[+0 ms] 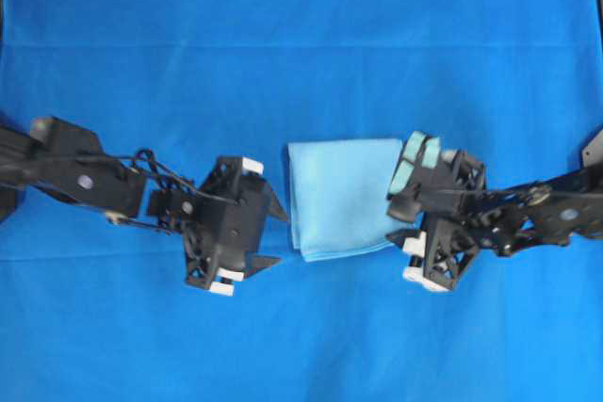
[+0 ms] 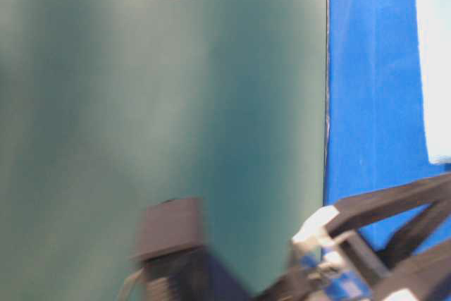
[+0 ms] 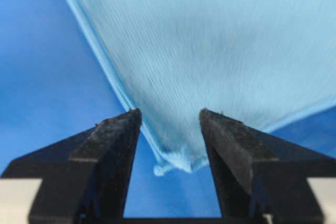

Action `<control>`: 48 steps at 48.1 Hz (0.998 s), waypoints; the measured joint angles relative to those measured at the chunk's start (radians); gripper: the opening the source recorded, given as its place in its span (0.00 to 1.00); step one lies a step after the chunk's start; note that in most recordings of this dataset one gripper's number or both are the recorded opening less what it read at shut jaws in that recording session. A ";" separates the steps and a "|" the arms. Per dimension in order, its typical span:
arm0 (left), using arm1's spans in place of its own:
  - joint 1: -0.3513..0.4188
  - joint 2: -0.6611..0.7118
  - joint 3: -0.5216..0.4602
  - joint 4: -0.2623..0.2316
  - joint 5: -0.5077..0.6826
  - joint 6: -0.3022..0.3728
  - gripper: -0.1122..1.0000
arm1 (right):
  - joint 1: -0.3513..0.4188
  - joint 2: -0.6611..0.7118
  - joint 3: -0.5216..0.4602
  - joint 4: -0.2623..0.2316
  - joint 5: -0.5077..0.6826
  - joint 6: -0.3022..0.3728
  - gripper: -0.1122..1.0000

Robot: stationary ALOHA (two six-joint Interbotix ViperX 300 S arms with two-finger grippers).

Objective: Fold the light blue towel.
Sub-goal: 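Open both grippers and retract them from the folded towel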

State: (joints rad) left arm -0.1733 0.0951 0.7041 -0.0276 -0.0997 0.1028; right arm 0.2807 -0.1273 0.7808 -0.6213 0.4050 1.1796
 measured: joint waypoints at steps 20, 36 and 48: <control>0.011 -0.394 0.098 0.000 0.103 0.006 0.69 | 0.003 -0.342 -0.005 -0.132 0.244 -0.083 0.59; 0.044 -0.724 0.264 0.000 0.109 0.006 0.69 | 0.005 -0.683 0.126 -0.261 0.259 -0.087 0.59; 0.066 -0.968 0.374 0.002 0.155 0.008 0.69 | 0.005 -0.897 0.265 -0.313 0.259 -0.087 0.59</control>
State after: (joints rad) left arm -0.1074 -0.8728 1.0784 -0.0261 0.0552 0.1104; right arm 0.2853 -1.0247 1.0462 -0.9342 0.6642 1.0922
